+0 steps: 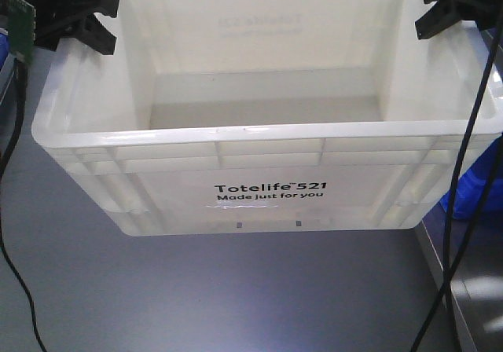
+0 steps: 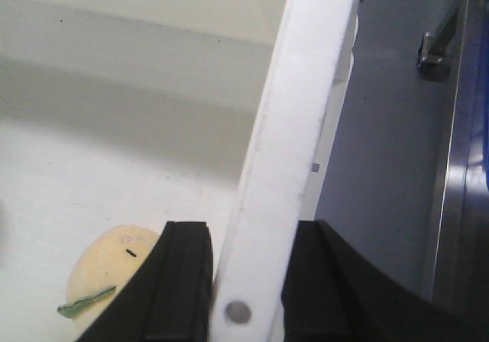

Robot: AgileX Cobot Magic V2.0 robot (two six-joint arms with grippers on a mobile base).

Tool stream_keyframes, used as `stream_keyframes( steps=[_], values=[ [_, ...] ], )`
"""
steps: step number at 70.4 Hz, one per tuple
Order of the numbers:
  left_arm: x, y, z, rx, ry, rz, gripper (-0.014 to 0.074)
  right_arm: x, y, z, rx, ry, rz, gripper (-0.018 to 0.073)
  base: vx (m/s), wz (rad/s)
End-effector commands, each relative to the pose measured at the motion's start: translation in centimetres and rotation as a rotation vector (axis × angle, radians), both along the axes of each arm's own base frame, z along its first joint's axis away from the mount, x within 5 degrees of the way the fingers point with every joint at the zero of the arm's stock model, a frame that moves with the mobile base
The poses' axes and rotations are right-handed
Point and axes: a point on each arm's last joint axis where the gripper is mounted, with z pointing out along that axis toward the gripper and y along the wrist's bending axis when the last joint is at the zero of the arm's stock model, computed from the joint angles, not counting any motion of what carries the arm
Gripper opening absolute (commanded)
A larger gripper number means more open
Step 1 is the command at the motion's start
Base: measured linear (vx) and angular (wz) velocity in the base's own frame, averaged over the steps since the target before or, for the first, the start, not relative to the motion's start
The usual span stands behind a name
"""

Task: Place moving items into box and shelve
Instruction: 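Hold the tote steady as the base approaches the blue-bin shelf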

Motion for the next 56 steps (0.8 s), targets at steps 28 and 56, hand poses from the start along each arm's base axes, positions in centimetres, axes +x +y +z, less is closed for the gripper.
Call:
stream_keyframes(
  steps=[28,56],
  values=[
    [-1.19,-0.76,3.90,-0.146,-0.187,-0.022,-0.0017,-1.77,1.01,2.95,0.102,-0.107,0.065,-0.0012,0.48,0.07],
    [-1.19,-0.76,3.90,-0.146,-0.187,-0.022,-0.0017,-1.77,1.01,2.95,0.102,-0.107,0.065,-0.0012,0.50,0.13]
  ],
)
